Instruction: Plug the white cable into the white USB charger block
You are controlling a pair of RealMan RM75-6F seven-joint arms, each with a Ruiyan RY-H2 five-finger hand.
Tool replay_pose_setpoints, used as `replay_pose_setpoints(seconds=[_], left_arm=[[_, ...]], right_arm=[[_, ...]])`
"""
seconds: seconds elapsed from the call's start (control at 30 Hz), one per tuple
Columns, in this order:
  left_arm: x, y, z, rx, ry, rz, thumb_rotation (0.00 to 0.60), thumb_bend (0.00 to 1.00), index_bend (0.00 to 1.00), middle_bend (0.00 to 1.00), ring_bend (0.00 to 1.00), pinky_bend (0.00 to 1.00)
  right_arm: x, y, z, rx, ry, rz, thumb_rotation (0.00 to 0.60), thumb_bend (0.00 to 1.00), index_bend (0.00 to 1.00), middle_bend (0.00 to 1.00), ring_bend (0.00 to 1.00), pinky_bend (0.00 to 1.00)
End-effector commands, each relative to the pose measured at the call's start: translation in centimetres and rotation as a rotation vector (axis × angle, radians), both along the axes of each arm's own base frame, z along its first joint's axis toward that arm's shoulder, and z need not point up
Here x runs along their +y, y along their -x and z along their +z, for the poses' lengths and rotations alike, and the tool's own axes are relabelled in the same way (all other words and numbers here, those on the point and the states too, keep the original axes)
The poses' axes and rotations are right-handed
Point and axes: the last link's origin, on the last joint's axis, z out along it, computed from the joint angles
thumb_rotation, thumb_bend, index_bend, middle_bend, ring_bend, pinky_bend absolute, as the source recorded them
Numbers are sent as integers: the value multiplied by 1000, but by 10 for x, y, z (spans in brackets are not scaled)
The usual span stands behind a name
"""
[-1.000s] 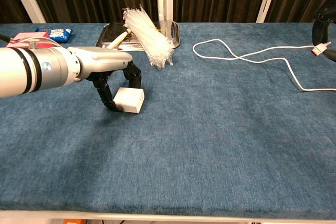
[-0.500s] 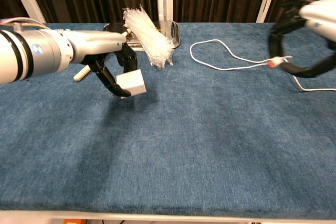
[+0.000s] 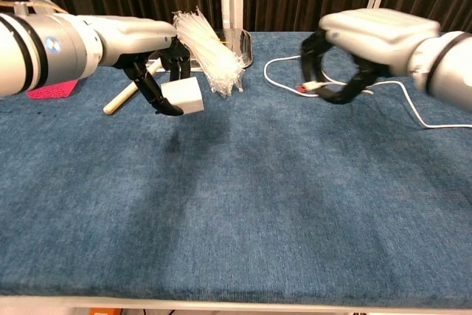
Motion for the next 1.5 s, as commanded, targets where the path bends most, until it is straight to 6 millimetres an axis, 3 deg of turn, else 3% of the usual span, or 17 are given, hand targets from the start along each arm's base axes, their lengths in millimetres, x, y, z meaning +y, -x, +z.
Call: replay_pose_setpoints(seconds=[0.03,0.63,1.5], left_arm=[[1,-6,1,14,-8,-1,494,242,486,377,225,48],[3,-28,-1,26,-23,28,491,233,500,367,225,41],[0,-44,-7,24,-17,5,491,226,501,363,225,44]], right_arm=[[-1,-27,-17,-15,-10,-9,600,466,657,512,272,25],[-9,-66,-45,-53,46,-109,600,469,658,512,272,25],[-13,-70,-55,-71,41,-151,600,470,658,507,272,25]])
